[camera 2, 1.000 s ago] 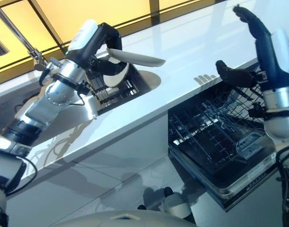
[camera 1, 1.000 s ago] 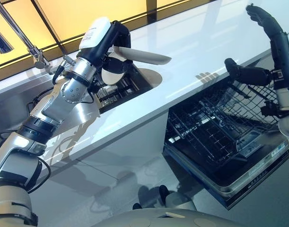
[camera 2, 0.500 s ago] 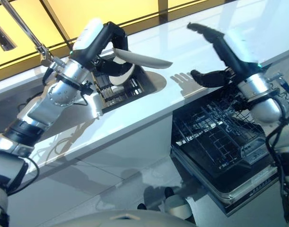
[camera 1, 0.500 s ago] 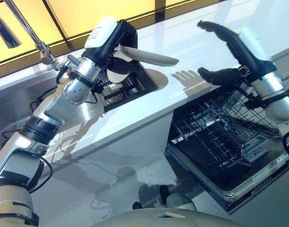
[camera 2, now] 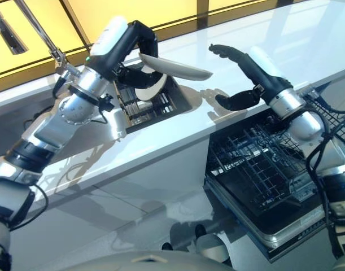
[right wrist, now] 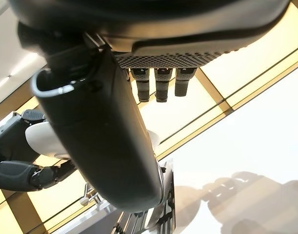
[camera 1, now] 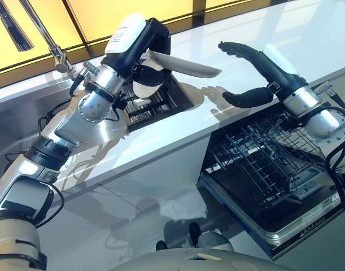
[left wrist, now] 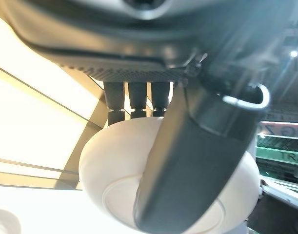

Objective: Pick up plates and place into dishwasher.

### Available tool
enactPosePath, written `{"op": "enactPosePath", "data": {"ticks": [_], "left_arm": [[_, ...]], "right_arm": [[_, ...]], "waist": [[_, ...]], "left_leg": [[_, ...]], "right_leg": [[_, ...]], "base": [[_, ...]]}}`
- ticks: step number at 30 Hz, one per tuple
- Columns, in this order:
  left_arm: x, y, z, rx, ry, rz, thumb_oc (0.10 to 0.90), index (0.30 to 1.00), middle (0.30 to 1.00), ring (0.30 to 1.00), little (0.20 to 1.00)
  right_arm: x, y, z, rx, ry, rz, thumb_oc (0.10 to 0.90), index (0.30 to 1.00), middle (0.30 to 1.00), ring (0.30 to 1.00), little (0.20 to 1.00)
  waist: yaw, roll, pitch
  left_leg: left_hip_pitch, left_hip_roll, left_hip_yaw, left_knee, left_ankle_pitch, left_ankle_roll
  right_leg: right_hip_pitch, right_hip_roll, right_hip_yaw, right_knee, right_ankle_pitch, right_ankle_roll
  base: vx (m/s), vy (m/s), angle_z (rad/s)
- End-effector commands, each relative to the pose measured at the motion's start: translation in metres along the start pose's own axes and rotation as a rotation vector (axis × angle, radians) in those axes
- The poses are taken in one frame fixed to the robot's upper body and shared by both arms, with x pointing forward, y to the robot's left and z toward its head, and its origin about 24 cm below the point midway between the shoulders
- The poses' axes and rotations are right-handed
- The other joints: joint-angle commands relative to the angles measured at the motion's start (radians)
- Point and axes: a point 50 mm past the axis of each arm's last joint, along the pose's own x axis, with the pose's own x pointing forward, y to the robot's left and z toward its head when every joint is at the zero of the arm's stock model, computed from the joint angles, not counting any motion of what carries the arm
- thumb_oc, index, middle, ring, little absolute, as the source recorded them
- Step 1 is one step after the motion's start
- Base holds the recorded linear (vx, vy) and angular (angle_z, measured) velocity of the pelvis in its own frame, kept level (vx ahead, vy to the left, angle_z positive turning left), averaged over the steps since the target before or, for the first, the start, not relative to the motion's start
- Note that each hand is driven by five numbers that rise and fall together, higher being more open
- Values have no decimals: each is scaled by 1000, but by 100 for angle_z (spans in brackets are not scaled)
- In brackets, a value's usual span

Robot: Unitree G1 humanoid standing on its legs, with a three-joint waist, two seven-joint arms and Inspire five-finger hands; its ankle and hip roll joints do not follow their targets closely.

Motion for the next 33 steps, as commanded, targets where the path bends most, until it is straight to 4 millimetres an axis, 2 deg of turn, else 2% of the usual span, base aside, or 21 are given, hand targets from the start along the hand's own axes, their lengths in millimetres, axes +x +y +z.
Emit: {"op": "enactPosePath", "data": {"ticks": [1,16,17,18,19,33], "left_arm": [[36,41,38,6,-201,175,100,300,300,300,200],[48,31,48,-60,-226,171,100,300,300,300,200],[48,30,48,-64,-225,171,100,300,300,300,200],[48,30,48,-67,-224,170,100,300,300,300,200],[47,29,47,-73,-222,169,100,300,300,300,200],[48,22,46,-95,-202,163,100,300,300,300,200]], "right_arm": [[22,-32,26,50,-159,-148,800,900,900,900,900],[40,-21,42,116,-234,-142,800,900,900,900,900],[41,-20,43,119,-238,-146,751,858,858,858,851],[41,-21,43,120,-243,-150,569,702,702,702,669],[41,-21,45,123,-255,-158,100,300,300,300,200],[40,-24,53,147,-306,-231,100,300,300,300,200]], "waist": [[23,-29,-139],[19,-25,-132],[20,-25,-133],[20,-25,-133],[20,-25,-132],[20,-26,-128]], "left_leg": [[-12,-16,-21,11,-82,-5],[-3,-15,-16,12,-89,0],[-3,-15,-16,13,-89,0],[-3,-15,-16,13,-89,1],[-2,-15,-17,14,-90,1],[-5,-15,-15,18,-91,2]], "right_leg": [[-13,31,9,80,-96,94],[-9,32,19,83,-101,93],[-8,33,19,83,-101,93],[-8,33,19,83,-101,93],[-8,33,19,85,-103,93],[-9,34,18,85,-103,92]], "base": [[0,0,0],[0,0,0],[0,0,0],[0,0,0],[0,0,0],[0,0,0]]}}
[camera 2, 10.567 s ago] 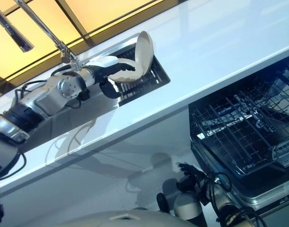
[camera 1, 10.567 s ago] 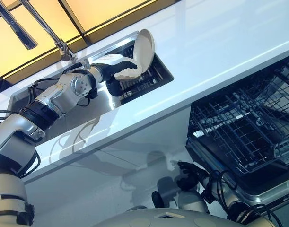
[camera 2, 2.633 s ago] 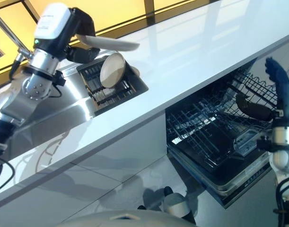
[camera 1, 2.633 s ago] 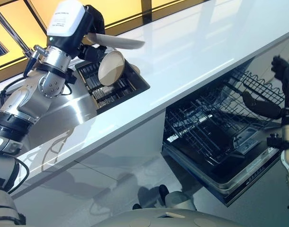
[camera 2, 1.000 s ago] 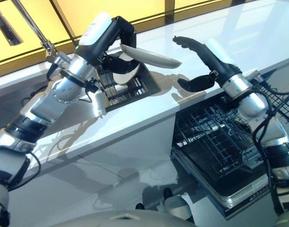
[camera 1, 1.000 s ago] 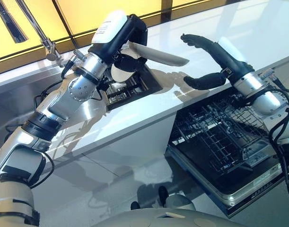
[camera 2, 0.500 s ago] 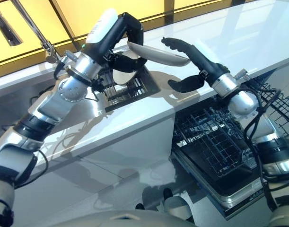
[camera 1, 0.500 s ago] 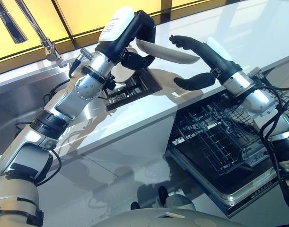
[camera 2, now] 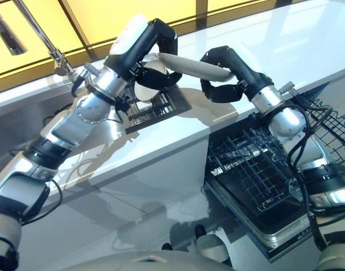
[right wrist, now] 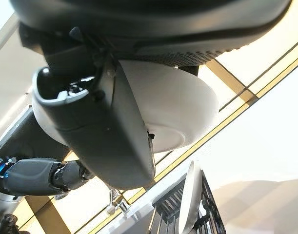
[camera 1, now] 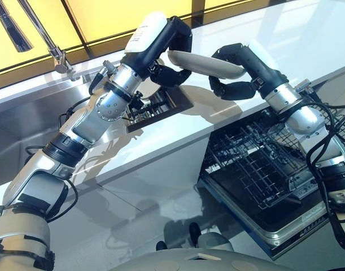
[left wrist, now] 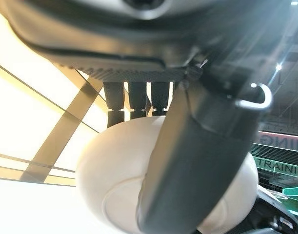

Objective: Pick up plates and place into dishwasher.

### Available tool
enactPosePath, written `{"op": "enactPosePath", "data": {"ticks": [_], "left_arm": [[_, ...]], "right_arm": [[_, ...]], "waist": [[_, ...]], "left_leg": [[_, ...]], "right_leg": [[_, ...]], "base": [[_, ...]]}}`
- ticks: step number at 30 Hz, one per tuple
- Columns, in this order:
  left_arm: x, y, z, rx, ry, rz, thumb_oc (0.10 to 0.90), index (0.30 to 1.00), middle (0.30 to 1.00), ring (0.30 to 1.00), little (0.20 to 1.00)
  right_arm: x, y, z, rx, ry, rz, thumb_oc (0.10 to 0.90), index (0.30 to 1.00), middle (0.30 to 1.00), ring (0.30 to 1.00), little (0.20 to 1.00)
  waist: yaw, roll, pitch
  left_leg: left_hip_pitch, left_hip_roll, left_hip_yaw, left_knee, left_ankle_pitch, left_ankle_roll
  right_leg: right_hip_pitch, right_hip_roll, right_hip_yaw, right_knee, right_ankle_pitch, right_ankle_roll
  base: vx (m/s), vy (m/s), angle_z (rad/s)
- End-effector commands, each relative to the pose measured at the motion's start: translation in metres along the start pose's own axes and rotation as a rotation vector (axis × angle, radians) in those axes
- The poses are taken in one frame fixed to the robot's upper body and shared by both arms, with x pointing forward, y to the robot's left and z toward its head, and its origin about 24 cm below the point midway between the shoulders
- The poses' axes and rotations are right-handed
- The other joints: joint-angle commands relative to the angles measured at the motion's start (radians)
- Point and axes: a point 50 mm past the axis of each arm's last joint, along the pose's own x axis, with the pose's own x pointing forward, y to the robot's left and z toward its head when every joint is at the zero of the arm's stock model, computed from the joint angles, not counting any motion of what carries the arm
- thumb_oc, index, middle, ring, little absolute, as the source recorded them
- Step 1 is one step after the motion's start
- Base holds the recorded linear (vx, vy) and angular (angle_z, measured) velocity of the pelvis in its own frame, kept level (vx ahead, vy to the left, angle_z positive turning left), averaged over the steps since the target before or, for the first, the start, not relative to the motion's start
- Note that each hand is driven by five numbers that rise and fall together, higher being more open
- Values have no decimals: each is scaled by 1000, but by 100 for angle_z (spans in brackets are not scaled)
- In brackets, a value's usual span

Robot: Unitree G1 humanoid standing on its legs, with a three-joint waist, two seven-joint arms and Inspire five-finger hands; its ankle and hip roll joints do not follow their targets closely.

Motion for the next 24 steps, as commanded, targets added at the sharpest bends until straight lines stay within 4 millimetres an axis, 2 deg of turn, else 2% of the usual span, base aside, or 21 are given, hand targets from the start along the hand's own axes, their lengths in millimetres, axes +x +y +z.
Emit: {"op": "enactPosePath", "data": {"ticks": [1,11,12,13,16,24], "left_arm": [[37,35,32,-7,-162,149,100,300,300,300,200],[33,32,27,9,-132,118,100,300,300,300,200],[32,32,23,23,-111,118,298,469,469,469,398],[31,32,22,24,-104,118,800,900,900,900,900],[28,33,18,32,-93,136,800,900,900,900,900],[9,53,4,67,-45,243,800,900,900,900,900]], "right_arm": [[24,-34,42,53,-253,-204,100,300,300,300,200],[21,-38,39,37,-242,-236,100,300,300,300,200],[20,-40,39,26,-236,-242,100,300,300,300,200],[19,-41,38,23,-234,-246,100,300,300,300,200],[17,-43,36,15,-227,-256,100,300,300,300,200],[-4,-50,19,-20,-154,-300,100,300,300,300,200]], "waist": [[20,-27,-128],[21,-27,-126],[21,-26,-124],[21,-26,-124],[22,-27,-124],[26,-29,-122]], "left_leg": [[-9,-16,-17,20,-91,2],[-6,-15,-18,22,-93,2],[-6,-14,-18,22,-93,1],[-6,-14,-17,22,-93,1],[-6,-13,-17,21,-92,0],[-12,-12,-20,24,-89,-3]], "right_leg": [[-12,33,16,86,-103,92],[-7,32,15,85,-104,93],[-7,32,15,85,-104,93],[-7,32,15,84,-104,94],[-7,31,14,83,-103,94],[-10,31,7,83,-102,91]], "base": [[0,0,0],[0,0,0],[0,0,0],[0,0,0],[0,0,0],[0,0,0]]}}
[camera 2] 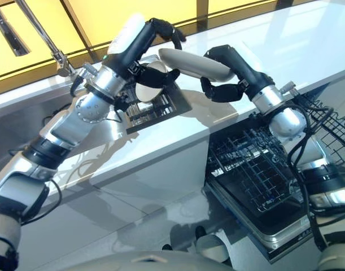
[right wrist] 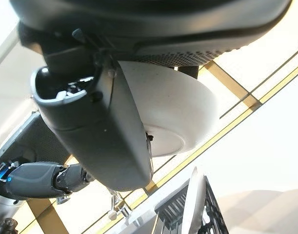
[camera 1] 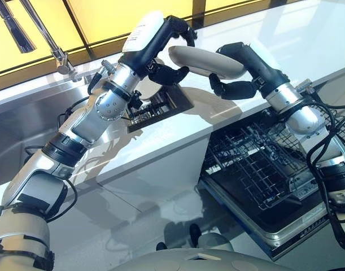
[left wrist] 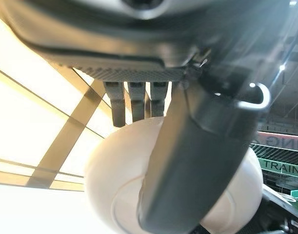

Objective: Pick up plates and place into dishwasher.

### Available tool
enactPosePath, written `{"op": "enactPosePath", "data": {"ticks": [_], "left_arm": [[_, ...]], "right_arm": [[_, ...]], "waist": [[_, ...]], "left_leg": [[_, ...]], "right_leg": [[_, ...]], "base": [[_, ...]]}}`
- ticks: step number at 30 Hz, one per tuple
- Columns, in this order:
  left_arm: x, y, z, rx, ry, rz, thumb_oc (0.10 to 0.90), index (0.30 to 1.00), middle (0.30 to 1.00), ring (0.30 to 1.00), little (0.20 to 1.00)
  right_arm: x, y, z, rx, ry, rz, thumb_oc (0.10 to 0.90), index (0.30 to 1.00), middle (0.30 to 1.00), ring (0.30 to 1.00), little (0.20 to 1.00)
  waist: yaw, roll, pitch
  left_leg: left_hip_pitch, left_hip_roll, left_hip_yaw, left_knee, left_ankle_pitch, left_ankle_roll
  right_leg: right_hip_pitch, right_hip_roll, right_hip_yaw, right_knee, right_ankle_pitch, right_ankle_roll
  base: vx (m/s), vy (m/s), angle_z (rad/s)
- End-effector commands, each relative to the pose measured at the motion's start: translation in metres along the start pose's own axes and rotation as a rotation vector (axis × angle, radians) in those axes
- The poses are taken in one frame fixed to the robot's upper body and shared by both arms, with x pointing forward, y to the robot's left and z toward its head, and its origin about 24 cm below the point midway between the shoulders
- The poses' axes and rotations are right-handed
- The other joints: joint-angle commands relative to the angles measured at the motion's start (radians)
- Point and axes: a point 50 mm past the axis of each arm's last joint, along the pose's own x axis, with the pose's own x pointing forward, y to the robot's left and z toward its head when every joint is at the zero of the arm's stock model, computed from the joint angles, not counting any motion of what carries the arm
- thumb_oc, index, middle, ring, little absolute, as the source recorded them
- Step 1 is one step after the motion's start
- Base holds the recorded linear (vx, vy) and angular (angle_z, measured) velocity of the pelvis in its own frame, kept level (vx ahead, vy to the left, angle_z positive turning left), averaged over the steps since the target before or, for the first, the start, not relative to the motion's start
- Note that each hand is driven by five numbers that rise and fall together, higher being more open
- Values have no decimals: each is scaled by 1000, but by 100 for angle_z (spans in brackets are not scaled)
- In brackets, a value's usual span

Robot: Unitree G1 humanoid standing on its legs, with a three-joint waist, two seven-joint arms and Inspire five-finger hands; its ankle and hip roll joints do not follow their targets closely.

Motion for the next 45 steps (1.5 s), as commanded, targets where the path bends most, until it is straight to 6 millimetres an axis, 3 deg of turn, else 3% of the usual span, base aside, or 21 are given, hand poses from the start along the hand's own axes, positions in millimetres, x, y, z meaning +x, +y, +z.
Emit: {"op": "enactPosePath", "data": {"ticks": [1,11,21,22,28,33,39,42,45], "left_arm": [[7,51,3,65,-45,225,800,900,900,900,900],[-26,57,-35,90,112,262,800,900,900,900,900],[-76,64,-66,83,283,302,800,900,900,900,900],[-76,64,-66,83,283,302,800,900,900,900,900],[-101,68,-78,101,364,355,800,900,900,900,900],[-108,77,-82,95,393,394,800,900,900,900,900],[-111,78,-84,58,411,410,800,900,900,900,900],[-109,73,-86,-77,426,397,800,900,900,900,900],[-106,72,-85,-104,418,375,800,900,900,900,900]], "right_arm": [[-2,-47,19,-21,-145,-268,100,300,300,300,200],[-29,-59,7,-114,-84,-321,100,300,300,300,200],[-90,-84,-2,-262,36,-422,100,300,300,300,200],[-90,-84,-2,-262,36,-422,100,300,300,300,200],[-135,-103,-4,-360,130,-553,100,300,300,300,200],[-163,-109,-9,-383,217,-605,100,300,300,300,200],[-182,-108,-18,-375,293,-624,100,300,300,300,200],[-193,-92,-37,-257,408,-545,100,300,300,300,200],[-195,-79,-51,-160,499,-457,100,300,300,300,200]], "waist": [[24,-29,-122],[14,-28,-123],[-28,-33,-124],[-28,-33,-124],[-67,-33,-126],[-93,-36,-124],[-105,-40,-122],[-110,-40,-117],[-108,-39,-112]], "left_leg": [[-20,-12,-20,24,-88,-3],[-14,-10,-12,17,-84,-6],[-11,-5,17,9,-85,-6],[-11,-5,17,9,-85,-6],[-13,-1,49,7,-85,-9],[-18,0,66,7,-83,-9],[-19,1,77,7,-84,-9],[-19,0,83,8,-82,-9],[-20,0,85,9,-80,-9]], "right_leg": [[-20,32,9,84,-102,91],[-19,35,14,79,-95,94],[-33,36,33,83,-87,104],[-33,36,33,83,-87,104],[-48,39,48,87,-80,114],[-60,40,53,89,-75,117],[-65,42,56,89,-72,118],[-67,43,55,90,-71,120],[-67,40,50,88,-68,120]], "base": [[0,0,0],[3,0,0],[37,1,-5],[37,10,-7],[21,3,-11],[-4,-7,-12],[-5,-17,-11],[-9,-24,-8],[0,0,0]]}}
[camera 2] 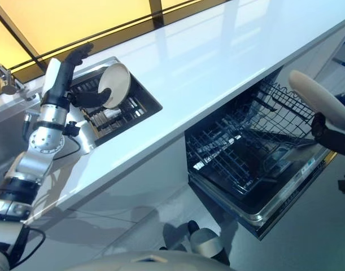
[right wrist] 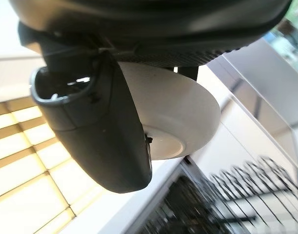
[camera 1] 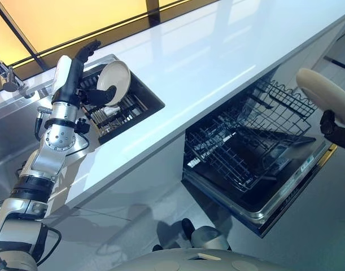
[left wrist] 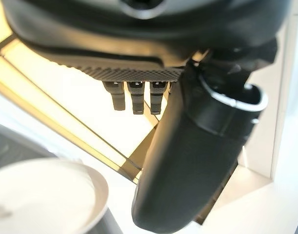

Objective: Pick up plates and place into dishwasher.

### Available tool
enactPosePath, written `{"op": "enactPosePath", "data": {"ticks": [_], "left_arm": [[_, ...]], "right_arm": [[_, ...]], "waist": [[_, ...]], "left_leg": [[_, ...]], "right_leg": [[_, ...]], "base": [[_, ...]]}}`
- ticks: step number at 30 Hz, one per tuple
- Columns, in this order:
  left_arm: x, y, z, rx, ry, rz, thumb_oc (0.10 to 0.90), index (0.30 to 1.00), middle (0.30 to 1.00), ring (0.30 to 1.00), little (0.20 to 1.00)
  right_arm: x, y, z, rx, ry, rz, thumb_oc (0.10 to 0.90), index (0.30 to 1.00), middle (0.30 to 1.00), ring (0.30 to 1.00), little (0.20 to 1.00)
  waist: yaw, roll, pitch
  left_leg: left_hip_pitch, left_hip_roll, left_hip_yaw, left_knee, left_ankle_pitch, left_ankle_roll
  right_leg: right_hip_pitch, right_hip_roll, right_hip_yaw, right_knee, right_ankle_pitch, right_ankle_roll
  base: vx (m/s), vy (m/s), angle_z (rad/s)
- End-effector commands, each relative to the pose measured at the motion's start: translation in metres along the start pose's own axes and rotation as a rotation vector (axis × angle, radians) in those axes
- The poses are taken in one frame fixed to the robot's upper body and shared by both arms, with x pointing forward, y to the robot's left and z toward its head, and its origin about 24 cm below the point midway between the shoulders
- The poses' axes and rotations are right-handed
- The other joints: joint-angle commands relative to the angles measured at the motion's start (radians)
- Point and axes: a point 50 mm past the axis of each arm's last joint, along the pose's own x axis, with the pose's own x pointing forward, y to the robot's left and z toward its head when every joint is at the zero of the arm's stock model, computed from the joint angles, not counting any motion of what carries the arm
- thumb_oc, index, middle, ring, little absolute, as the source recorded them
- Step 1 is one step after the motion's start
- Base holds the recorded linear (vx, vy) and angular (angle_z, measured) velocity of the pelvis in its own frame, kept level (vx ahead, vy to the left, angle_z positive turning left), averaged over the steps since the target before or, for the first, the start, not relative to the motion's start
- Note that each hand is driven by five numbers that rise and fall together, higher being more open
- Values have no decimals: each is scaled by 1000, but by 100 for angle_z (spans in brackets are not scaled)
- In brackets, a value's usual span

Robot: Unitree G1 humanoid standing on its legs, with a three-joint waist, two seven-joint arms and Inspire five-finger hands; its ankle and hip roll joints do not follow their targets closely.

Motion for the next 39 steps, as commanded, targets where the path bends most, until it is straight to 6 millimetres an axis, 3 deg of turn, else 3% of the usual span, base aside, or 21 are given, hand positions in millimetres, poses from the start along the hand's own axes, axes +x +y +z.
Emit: {"op": "enactPosePath", "data": {"ticks": [1,4,11,16,39], "left_arm": [[23,35,32,-50,-155,105,800,900,900,900,900],[23,32,35,-49,-172,66,800,900,900,900,900],[24,10,41,-136,-172,-42,800,900,900,900,900],[26,-1,49,-141,-200,-72,800,900,900,900,900],[39,-23,77,-182,-278,-114,800,900,900,900,900]], "right_arm": [[24,-19,17,84,-83,-32,100,300,300,300,200],[24,-8,11,109,-38,22,100,300,300,300,200],[26,49,-5,225,131,252,100,300,300,300,200],[28,74,-12,274,190,305,100,300,300,300,200],[32,133,-38,364,474,503,100,300,300,300,200]], "waist": [[30,-20,-120],[35,-19,-120],[63,-17,-109],[86,-17,-105],[158,-22,-95]], "left_leg": [[-22,-12,-4,9,-53,-2],[-23,-11,-3,10,-51,-3],[-22,-11,-10,11,-50,-2],[-22,-10,-17,14,-51,-1],[-14,-2,-41,35,-64,-4]], "right_leg": [[-34,20,-32,87,-64,114],[-33,18,-36,87,-64,113],[-29,11,-55,90,-67,109],[-23,7,-67,89,-69,106],[9,-8,-102,83,-77,97]], "base": [[0,0,0],[0,0,0],[-7,-5,2],[-17,-13,7],[-2,-6,8]]}}
